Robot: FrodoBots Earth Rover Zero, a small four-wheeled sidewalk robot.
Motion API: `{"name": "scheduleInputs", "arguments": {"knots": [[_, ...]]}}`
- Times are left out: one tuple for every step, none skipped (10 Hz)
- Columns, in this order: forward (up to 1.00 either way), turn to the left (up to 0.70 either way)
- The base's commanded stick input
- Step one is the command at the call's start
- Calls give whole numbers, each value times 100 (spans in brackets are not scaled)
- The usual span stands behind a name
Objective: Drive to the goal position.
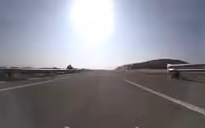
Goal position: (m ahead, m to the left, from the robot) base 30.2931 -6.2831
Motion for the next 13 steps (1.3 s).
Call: {"name": "scheduleInputs", "arguments": {"knots": [[100,0],[100,0],[100,0],[100,0],[100,0],[100,0],[100,0],[100,0],[100,0],[100,0],[100,0],[100,0],[100,0]]}}
